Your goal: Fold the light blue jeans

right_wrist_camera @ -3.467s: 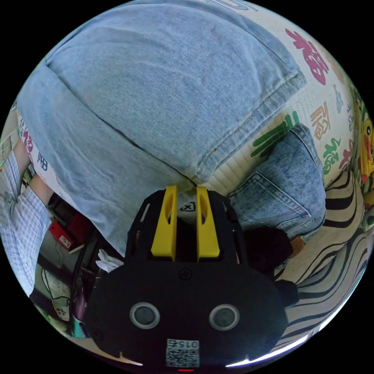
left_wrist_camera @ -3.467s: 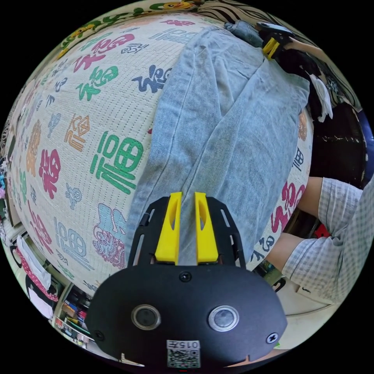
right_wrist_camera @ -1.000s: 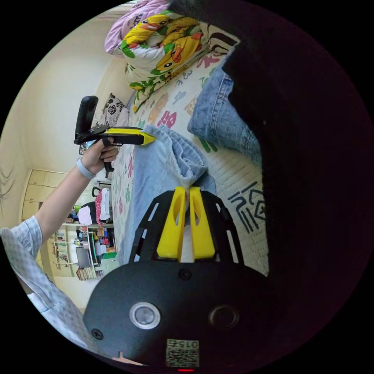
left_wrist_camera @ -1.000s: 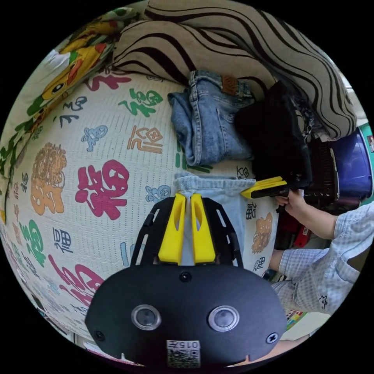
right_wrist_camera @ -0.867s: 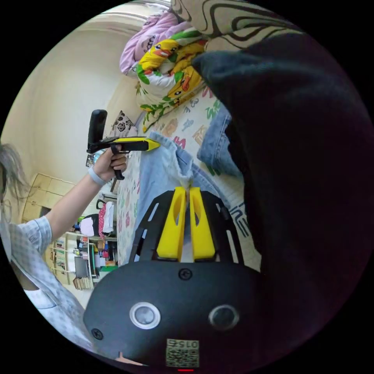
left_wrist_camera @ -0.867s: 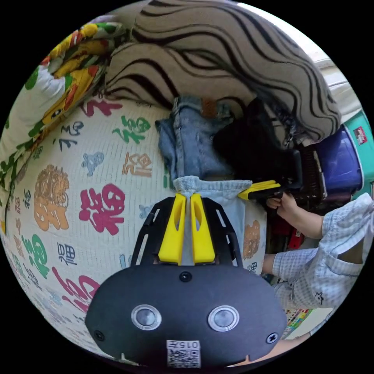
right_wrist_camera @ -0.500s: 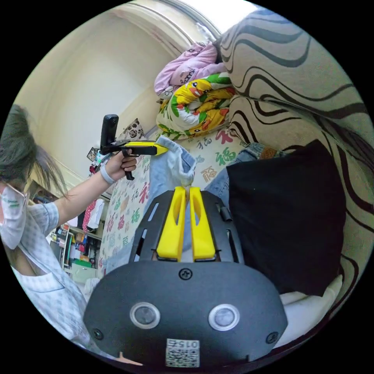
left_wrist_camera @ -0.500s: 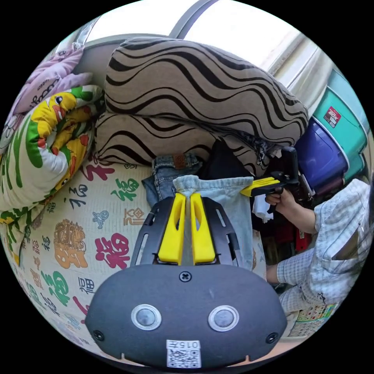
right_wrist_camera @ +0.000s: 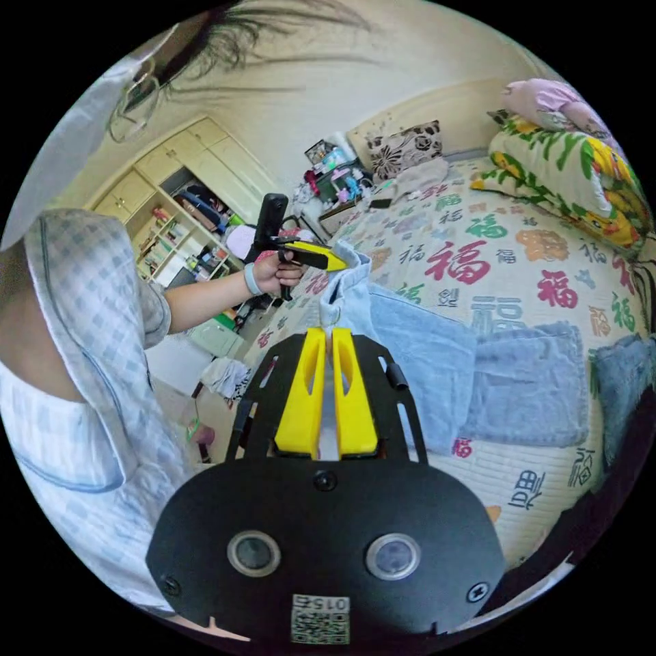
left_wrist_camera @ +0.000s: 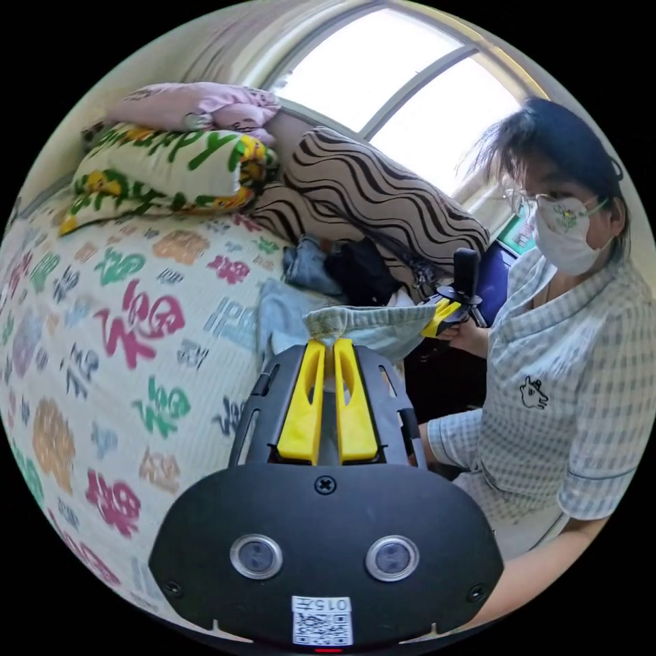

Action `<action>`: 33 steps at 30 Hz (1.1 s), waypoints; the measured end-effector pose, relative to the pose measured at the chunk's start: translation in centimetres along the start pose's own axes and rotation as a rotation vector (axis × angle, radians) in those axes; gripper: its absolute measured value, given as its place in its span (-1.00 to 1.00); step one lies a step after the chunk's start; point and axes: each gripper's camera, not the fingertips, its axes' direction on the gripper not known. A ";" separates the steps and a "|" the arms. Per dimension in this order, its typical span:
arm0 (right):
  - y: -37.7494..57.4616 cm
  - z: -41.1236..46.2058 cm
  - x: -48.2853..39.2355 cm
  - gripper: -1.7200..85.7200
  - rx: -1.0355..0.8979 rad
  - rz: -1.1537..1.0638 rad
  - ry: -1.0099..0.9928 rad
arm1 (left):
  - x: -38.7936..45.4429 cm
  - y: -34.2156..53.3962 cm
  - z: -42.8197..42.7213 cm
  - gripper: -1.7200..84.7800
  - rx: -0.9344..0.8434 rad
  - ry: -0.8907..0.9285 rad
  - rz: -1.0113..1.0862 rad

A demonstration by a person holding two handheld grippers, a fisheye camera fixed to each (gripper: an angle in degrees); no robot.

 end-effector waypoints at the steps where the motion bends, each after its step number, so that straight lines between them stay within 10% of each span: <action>1: -1.2 2.7 -1.9 -0.95 -0.034 -0.011 -0.024 | -0.1 3.3 -2.6 -0.96 0.011 -0.025 -0.040; 21: -10.7 47.3 -28.7 -0.90 -0.641 -0.221 -0.047 | -8.6 46.0 -23.0 -0.91 0.009 -0.092 -0.550; 33: -14.6 47.6 -33.0 -0.83 -0.605 -0.118 0.068 | -4.1 59.0 -31.6 -0.72 0.334 -0.232 -0.910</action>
